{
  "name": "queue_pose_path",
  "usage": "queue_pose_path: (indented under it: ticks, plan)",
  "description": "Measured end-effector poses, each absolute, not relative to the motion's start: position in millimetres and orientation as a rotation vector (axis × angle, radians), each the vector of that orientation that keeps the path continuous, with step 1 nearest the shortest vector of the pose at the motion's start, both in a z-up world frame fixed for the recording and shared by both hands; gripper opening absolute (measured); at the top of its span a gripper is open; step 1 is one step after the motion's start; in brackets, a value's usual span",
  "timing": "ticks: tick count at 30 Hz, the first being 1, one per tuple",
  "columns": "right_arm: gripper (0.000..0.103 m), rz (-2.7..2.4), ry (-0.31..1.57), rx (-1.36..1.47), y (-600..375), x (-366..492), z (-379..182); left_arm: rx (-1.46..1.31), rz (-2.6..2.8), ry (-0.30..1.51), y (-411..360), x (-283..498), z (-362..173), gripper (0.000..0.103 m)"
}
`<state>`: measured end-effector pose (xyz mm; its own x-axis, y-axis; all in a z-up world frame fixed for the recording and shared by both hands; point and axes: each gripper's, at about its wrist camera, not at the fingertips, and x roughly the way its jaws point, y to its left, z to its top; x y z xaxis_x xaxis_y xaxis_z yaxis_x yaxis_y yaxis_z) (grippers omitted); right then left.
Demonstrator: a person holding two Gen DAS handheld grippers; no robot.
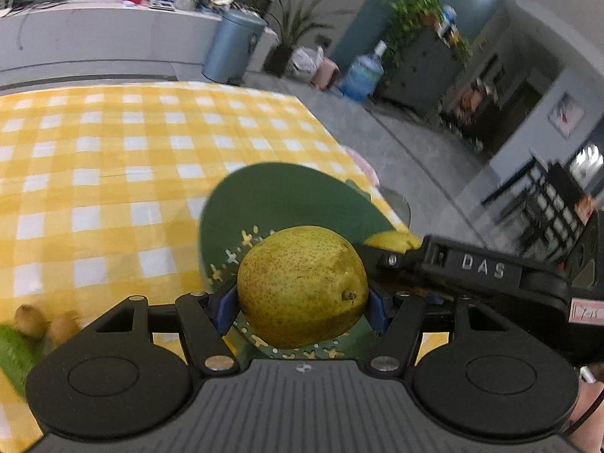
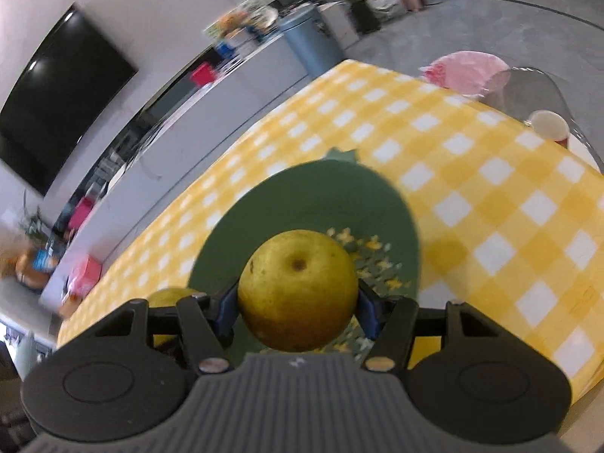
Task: Organize fruits
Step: 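Carry the pear in the left tool over the green colander while the right tool carries its pear there, then open the left tool to drop its pear into the colander while the right tool releases its pear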
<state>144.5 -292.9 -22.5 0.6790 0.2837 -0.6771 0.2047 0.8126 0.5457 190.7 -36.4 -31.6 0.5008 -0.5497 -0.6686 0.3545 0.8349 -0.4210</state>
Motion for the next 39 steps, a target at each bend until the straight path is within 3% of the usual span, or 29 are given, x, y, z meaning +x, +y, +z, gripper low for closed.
queue_pose_path:
  ticks: [20, 31, 39]
  plan:
    - [0.059, 0.041, 0.774, 0.768, -310.4, 146.9, -29.0, 0.420, -0.301, 0.888, -126.5, 194.0, -53.0, 0.075]
    - [0.059, 0.028, 0.772, 0.744, -308.4, 147.3, -28.0, 0.399, -0.373, 0.844, -116.3, 192.1, -50.4, 0.084]
    - [0.059, 0.025, 0.786, 0.657, -299.1, 150.2, -25.9, -0.052, -0.443, 0.722, -28.8, 166.7, -2.7, 0.088]
